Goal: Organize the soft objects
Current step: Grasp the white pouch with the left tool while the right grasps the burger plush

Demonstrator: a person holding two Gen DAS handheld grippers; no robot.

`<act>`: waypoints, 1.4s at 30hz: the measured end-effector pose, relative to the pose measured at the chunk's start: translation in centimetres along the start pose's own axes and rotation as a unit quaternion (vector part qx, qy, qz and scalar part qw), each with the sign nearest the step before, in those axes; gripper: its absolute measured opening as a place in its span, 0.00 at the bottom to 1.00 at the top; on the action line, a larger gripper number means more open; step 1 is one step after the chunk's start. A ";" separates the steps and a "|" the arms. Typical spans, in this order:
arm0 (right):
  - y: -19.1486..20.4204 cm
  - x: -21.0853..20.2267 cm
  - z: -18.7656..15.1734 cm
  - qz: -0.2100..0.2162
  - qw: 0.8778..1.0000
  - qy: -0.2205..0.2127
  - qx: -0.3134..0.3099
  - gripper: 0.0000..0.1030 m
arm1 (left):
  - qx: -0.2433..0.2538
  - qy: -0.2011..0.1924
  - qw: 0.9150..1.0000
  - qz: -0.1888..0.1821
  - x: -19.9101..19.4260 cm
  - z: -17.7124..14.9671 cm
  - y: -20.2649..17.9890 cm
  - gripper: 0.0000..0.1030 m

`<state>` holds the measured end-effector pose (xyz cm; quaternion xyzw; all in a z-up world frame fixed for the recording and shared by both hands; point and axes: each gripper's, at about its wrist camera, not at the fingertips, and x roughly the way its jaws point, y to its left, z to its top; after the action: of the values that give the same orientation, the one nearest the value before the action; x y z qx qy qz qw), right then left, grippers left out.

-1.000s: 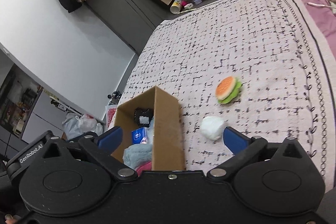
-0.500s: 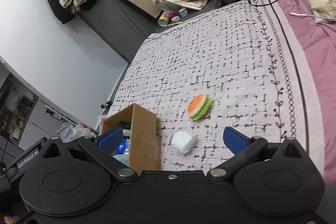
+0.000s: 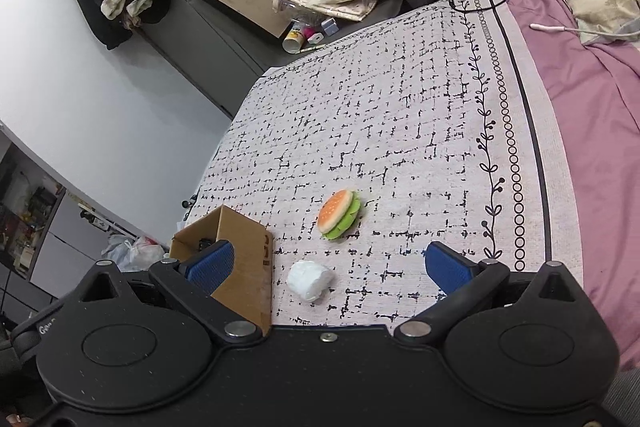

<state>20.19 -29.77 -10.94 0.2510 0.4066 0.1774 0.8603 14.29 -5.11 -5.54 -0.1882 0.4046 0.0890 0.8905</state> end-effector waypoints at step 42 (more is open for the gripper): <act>-5.7 9.2 2.8 0.032 0.995 0.058 0.073 0.89 | -0.027 0.087 0.994 0.056 15.7 -2.7 -3.4 0.74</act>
<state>28.56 -30.57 -18.31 0.3151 0.4592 0.1887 0.8088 23.79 -9.20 -18.18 -0.1960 0.4876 0.1323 0.8404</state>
